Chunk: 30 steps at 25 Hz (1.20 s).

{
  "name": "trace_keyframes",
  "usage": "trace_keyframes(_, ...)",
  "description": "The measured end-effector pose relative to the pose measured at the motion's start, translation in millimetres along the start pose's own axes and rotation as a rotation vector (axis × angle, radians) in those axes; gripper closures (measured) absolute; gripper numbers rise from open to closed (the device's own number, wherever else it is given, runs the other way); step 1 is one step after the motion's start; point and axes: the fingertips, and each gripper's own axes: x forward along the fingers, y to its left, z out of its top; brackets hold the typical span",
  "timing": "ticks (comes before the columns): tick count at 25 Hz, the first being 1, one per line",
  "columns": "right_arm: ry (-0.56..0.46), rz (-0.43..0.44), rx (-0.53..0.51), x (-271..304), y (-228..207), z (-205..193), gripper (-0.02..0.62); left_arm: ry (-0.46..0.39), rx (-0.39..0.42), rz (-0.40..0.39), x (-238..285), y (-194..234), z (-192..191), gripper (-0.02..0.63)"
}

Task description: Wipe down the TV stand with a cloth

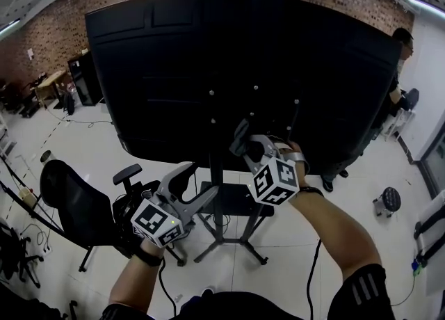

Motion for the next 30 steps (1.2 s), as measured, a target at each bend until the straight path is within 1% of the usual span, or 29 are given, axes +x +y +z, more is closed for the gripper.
trace_keyframes(4, -0.109, 0.027, 0.050, -9.9, -8.7, 46.4, 0.566, -0.022, 0.024, 0.045, -15.3, -1.0, 13.9, 0.293)
trace_keyframes(6, -0.161, 0.038, 0.080, -7.3, -9.5, 74.7, 0.566, -0.034, 0.039, 0.055, -25.4, 0.9, 21.8, 0.293)
trace_keyframes(9, -0.189, 0.028, 0.076, 13.0, -11.5, 119.3, 0.566, -0.057, 0.066, 0.068, -42.4, 16.6, 34.7, 0.293)
trace_keyframes(11, -0.168, 0.023, 0.039, 35.6, -14.2, 148.2, 0.566, -0.072, 0.072, 0.081, -54.4, 34.4, 42.3, 0.293)
trace_keyframes(13, -0.130, 0.023, -0.011, 59.2, -15.4, 172.2, 0.566, -0.067, 0.074, 0.084, -65.0, 51.5, 45.9, 0.293)
trace_keyframes(16, -0.073, -0.005, -0.096, 94.2, -20.9, 197.7, 0.566, -0.057, 0.079, 0.075, -79.6, 76.2, 48.8, 0.293)
trace_keyframes(18, -0.038, -0.017, -0.115, 118.5, -24.7, 209.4, 0.566, -0.058, 0.072, 0.072, -89.7, 95.0, 48.9, 0.293)
trace_keyframes(22, 0.056, -0.036, -0.160, 163.4, -28.5, 217.8, 0.566, -0.058, 0.034, 0.063, -104.1, 124.3, 43.9, 0.293)
trace_keyframes(26, 0.149, -0.057, -0.212, 200.0, -33.5, 214.0, 0.566, -0.053, 0.017, 0.027, -111.4, 138.5, 33.8, 0.293)
trace_keyframes(30, 0.218, -0.062, -0.239, 224.1, -38.9, 203.8, 0.566, -0.041, 0.011, 0.002, -112.1, 145.5, 33.3, 0.293)
